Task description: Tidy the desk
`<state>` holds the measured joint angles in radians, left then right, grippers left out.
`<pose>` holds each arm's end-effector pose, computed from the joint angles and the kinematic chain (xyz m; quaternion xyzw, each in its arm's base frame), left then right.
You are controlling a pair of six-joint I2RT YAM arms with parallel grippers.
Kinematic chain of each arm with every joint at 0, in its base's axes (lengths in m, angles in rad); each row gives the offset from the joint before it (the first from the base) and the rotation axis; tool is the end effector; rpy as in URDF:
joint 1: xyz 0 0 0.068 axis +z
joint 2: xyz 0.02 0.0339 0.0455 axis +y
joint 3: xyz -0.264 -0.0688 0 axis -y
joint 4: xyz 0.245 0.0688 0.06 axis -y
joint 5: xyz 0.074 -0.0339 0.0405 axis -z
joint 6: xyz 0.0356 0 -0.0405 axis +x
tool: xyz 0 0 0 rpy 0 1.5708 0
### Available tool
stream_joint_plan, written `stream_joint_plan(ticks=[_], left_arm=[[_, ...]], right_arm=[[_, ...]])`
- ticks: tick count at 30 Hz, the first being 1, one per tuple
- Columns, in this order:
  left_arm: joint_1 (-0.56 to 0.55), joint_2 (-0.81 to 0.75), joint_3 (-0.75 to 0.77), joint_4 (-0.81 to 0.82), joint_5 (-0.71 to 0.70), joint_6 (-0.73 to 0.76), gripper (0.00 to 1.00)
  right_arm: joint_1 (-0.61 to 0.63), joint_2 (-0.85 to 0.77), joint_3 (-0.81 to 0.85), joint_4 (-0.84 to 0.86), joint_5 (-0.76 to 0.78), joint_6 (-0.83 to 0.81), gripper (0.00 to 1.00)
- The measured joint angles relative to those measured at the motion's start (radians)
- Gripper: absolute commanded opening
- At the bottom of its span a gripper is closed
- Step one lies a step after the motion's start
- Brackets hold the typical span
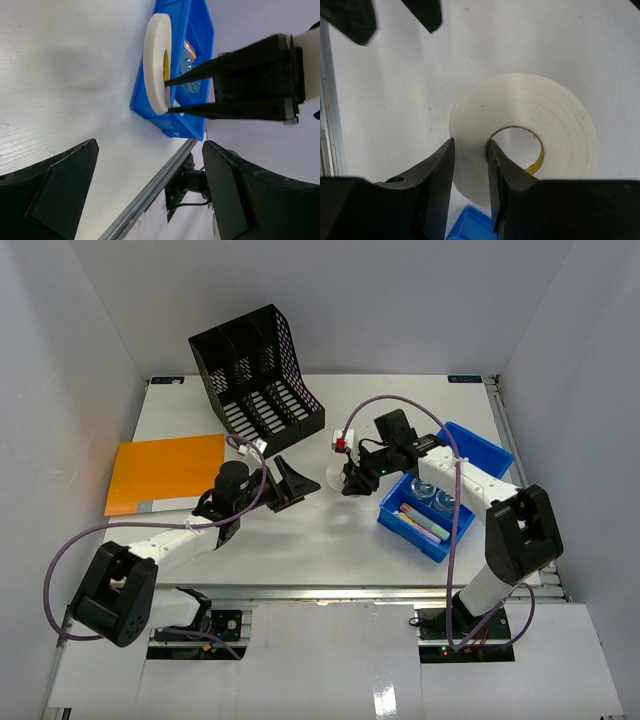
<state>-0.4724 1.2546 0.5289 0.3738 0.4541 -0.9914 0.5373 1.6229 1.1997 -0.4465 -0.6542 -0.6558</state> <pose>0.2249 -0.1324 0.2102 -0.0805 0.8052 -0.5100 0.2915 0.2876 0.1966 0.2531 -0.5909 0.6738 0.2820 0.3425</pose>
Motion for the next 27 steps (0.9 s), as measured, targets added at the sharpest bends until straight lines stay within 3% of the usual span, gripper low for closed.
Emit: stream_joint_plan(ticks=[8, 12, 14, 17, 21, 25, 27], left_arm=[[-0.032, 0.11, 0.02, 0.104, 0.022, -0.068, 0.79], [-0.04, 0.122, 0.027, 0.127, 0.034, -0.079, 0.51], [-0.041, 0.122, 0.027, 0.135, 0.038, -0.082, 0.36], [-0.042, 0.122, 0.027, 0.136, 0.043, -0.082, 0.24], [-0.041, 0.122, 0.027, 0.136, 0.044, -0.083, 0.03], [-0.042, 0.118, 0.027, 0.136, 0.057, -0.08, 0.0], [-0.041, 0.114, 0.027, 0.135, 0.061, -0.067, 0.0]], right_arm=[[0.069, -0.036, -0.02, -0.03, -0.095, -0.036, 0.21], [0.105, -0.044, -0.017, -0.042, -0.126, -0.037, 0.26], [0.116, -0.047, -0.016, -0.048, -0.135, -0.037, 0.33], [0.119, -0.047, -0.015, -0.053, -0.135, -0.037, 0.41], [0.12, -0.05, -0.015, -0.059, -0.134, -0.041, 0.67], [0.121, -0.067, -0.015, -0.071, -0.119, -0.05, 0.94], [0.121, -0.083, -0.015, -0.077, -0.106, -0.056, 0.91]])
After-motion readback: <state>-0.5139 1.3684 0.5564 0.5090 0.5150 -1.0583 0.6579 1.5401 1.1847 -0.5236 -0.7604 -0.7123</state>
